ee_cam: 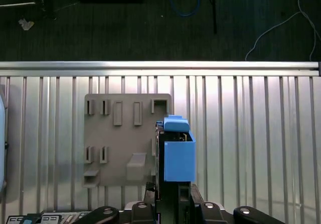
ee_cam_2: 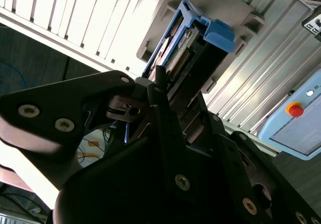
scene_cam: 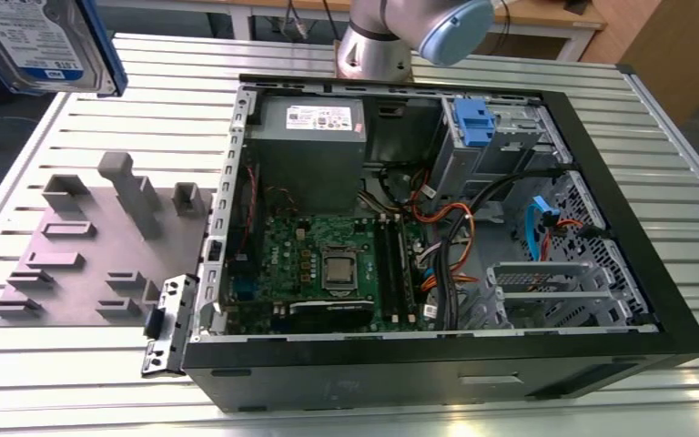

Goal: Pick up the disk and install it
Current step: 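Pick up the disk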

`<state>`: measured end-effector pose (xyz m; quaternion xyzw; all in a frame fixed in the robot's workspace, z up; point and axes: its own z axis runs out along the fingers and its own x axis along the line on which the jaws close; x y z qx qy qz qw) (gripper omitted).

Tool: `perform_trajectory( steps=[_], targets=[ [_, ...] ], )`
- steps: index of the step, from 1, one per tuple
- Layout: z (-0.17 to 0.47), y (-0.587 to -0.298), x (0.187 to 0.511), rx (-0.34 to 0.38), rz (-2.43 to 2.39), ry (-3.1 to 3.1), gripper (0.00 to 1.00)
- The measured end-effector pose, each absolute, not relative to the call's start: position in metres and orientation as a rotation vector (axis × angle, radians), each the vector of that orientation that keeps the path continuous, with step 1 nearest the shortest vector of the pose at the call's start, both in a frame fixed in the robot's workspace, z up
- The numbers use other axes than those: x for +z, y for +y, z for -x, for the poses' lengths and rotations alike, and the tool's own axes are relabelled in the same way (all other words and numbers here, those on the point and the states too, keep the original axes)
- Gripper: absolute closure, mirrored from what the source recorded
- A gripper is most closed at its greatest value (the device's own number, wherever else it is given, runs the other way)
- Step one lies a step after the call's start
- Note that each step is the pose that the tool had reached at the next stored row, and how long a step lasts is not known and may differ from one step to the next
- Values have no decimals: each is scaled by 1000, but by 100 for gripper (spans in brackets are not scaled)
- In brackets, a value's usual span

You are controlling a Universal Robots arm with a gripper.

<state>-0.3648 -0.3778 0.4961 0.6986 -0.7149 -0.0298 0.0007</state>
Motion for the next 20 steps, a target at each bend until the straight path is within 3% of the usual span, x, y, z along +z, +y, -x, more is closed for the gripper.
perform_trajectory(
  steps=[20],
  targets=[
    [326, -378, 495, -94, -2194, -2245, 65]
  ],
)
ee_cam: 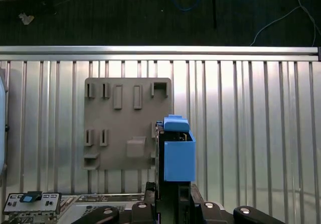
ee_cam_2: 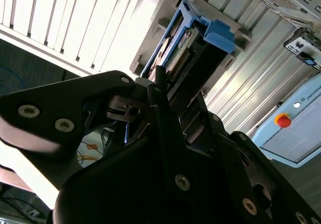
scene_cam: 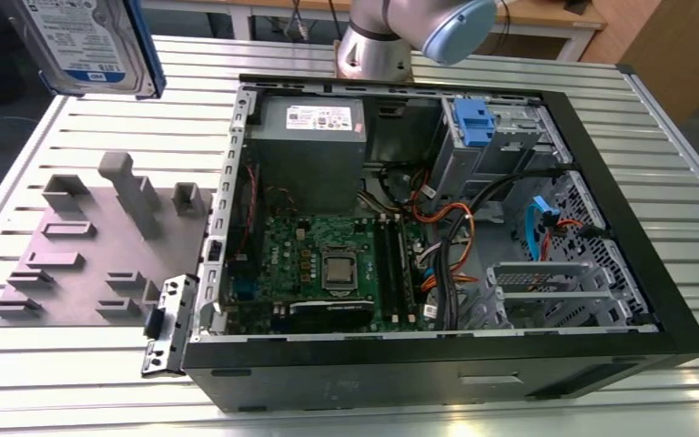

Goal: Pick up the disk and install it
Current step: 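Pick up the disk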

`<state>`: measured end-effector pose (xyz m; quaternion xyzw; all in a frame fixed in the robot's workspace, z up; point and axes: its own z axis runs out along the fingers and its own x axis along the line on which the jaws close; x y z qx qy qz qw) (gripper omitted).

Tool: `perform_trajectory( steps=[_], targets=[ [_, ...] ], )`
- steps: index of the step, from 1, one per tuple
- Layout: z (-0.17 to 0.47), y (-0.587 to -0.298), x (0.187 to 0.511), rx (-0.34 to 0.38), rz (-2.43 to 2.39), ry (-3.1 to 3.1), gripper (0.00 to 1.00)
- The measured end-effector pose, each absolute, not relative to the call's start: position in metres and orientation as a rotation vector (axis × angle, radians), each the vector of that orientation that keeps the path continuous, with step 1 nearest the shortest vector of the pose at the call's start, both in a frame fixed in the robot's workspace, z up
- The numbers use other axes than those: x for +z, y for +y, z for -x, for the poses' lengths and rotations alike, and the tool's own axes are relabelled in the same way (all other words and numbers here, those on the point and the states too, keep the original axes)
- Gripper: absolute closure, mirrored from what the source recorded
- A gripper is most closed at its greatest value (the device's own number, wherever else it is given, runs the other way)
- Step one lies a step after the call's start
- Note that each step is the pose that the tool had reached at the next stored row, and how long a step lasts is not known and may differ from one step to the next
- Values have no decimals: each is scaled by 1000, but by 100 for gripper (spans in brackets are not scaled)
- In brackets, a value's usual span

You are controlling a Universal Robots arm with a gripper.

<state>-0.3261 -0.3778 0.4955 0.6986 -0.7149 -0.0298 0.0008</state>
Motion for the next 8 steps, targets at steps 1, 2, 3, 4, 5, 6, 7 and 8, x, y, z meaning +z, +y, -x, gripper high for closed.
perform_trajectory(
  steps=[1, 2, 3, 4, 5, 6, 7, 8],
  targets=[
    [324, -378, 495, -94, -2194, -2245, 65],
    [322, -378, 495, -94, -2194, -2245, 65],
    [321, -378, 495, -94, -2194, -2245, 65],
    [320, -378, 495, -94, -2194, -2245, 65],
    [319, -378, 495, -94, -2194, -2245, 65],
    [318, -378, 495, -94, -2194, -2245, 65],
    [317, -378, 495, -94, -2194, -2245, 65],
    [316, -378, 495, -94, -2194, -2245, 65]
  ],
)
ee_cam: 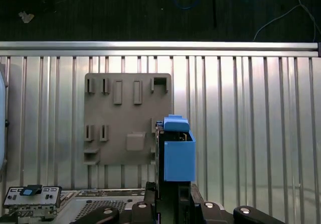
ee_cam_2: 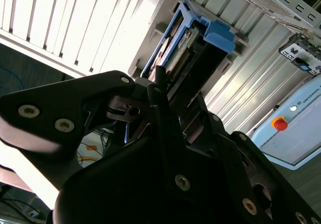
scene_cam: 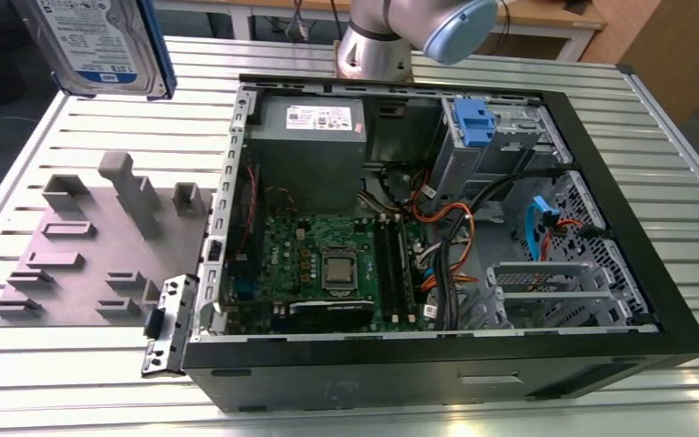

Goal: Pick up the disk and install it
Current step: 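Pick up the disk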

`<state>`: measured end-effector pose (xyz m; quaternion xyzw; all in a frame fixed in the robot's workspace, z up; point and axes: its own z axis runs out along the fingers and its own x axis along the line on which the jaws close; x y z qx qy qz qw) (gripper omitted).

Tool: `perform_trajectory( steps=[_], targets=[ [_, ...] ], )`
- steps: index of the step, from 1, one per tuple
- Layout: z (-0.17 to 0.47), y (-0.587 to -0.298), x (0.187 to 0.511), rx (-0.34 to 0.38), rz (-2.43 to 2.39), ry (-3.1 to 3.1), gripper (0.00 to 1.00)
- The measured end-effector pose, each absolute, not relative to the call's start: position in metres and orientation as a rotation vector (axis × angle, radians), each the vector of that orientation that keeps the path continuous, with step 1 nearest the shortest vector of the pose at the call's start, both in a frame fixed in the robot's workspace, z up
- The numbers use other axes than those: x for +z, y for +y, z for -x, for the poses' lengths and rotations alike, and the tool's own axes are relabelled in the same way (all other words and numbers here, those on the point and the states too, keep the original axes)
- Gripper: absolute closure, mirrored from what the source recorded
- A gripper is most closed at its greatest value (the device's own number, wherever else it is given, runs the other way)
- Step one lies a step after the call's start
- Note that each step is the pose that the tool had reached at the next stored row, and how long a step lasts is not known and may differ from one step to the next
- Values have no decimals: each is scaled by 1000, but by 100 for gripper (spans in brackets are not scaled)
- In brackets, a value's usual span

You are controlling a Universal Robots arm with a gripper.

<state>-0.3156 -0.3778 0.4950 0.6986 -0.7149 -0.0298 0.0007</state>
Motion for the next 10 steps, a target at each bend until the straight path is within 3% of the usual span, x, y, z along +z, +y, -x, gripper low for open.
perform_trajectory(
  steps=[10],
  targets=[
    [314, -378, 495, -94, -2194, -2245, 65]
  ],
)
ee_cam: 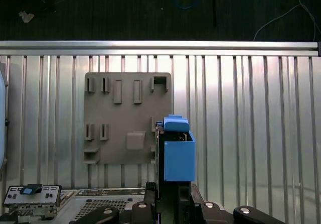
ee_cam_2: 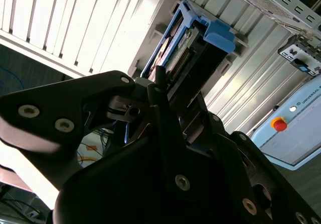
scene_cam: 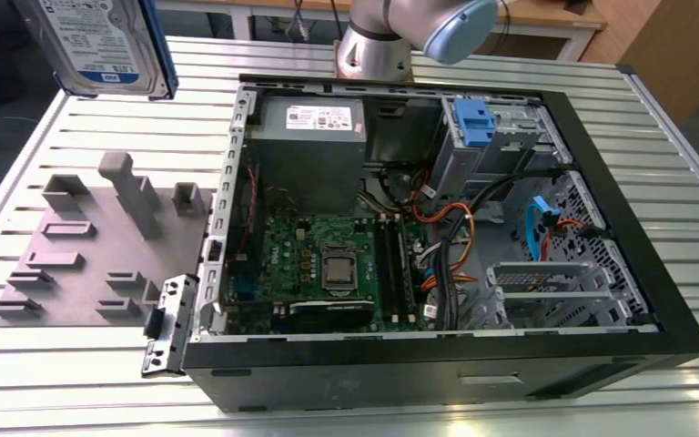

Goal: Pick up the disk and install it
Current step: 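Pick up the disk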

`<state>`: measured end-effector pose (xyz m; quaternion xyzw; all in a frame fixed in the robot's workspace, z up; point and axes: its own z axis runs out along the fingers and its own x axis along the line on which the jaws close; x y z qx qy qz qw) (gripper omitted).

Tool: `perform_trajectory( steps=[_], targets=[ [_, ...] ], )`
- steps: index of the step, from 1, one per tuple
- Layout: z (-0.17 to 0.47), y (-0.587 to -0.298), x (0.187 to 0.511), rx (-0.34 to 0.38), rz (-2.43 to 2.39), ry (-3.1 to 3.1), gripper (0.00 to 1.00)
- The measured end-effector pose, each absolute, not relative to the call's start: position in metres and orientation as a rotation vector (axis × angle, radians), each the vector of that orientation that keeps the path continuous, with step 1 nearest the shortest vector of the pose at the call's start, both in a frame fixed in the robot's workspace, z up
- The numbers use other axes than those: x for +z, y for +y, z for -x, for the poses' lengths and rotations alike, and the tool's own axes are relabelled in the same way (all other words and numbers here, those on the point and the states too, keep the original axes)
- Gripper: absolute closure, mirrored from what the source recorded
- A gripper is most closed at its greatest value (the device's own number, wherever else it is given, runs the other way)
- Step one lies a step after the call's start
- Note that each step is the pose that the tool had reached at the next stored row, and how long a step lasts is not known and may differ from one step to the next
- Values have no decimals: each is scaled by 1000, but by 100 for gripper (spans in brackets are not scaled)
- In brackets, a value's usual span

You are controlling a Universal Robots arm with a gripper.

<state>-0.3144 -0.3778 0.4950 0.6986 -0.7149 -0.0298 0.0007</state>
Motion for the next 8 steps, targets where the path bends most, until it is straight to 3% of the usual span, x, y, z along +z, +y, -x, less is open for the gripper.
perform_trajectory(
  steps=[8],
  targets=[
    [308, -378, 495, -94, -2194, -2245, 65]
  ],
)
